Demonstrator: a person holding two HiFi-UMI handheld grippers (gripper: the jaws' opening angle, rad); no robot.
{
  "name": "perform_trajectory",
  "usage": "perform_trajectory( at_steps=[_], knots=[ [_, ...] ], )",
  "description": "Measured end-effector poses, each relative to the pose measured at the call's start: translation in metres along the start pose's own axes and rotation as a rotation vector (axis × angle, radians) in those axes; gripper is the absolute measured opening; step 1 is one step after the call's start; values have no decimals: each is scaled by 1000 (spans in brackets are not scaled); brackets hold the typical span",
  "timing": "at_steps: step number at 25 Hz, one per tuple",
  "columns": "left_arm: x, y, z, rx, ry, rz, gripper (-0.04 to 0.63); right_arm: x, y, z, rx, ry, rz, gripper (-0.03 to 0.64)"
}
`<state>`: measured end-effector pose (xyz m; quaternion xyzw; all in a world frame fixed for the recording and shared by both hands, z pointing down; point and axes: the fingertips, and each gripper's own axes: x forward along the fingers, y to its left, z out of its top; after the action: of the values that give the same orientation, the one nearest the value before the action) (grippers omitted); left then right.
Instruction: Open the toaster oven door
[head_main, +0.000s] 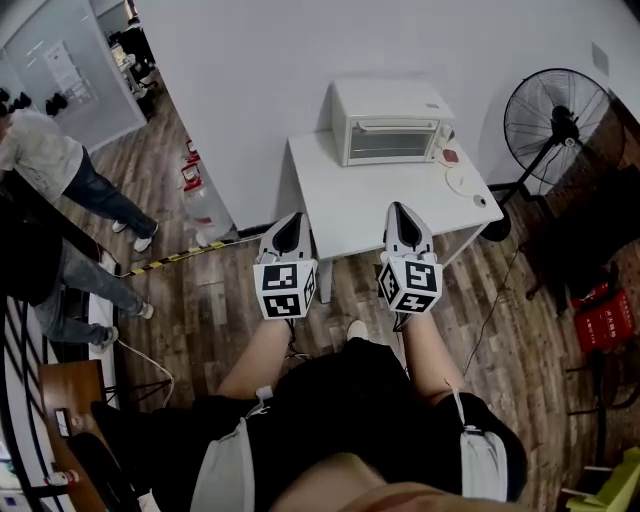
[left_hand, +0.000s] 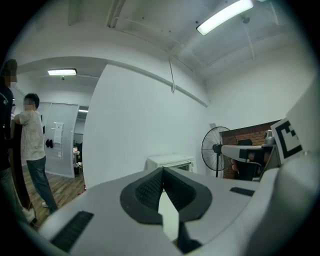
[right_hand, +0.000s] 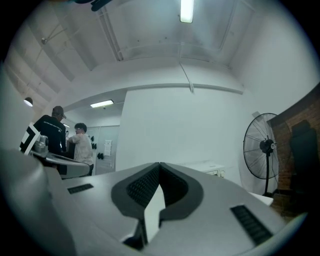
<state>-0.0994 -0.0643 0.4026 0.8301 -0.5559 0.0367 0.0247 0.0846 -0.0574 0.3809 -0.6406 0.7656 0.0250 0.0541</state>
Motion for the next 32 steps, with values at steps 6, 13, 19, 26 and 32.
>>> perform_trajectory(
  at_steps=[6, 13, 19, 26, 32],
  knots=[
    [82, 9, 7, -8, 35, 54, 11, 83, -37, -8, -3, 32, 63, -3],
    [159, 10, 22, 9, 62, 83, 11, 165, -74, -20, 34, 65, 126, -5],
    [202, 12, 16, -2, 93, 98, 11, 208, -95, -37, 33, 106, 150, -5],
    [232, 36, 6, -27, 117, 100, 11, 248, -90, -60, 2, 206, 179, -4],
    [247, 63, 8, -29, 103, 95, 11, 283, -82, -79, -90, 332, 241, 98]
  ],
)
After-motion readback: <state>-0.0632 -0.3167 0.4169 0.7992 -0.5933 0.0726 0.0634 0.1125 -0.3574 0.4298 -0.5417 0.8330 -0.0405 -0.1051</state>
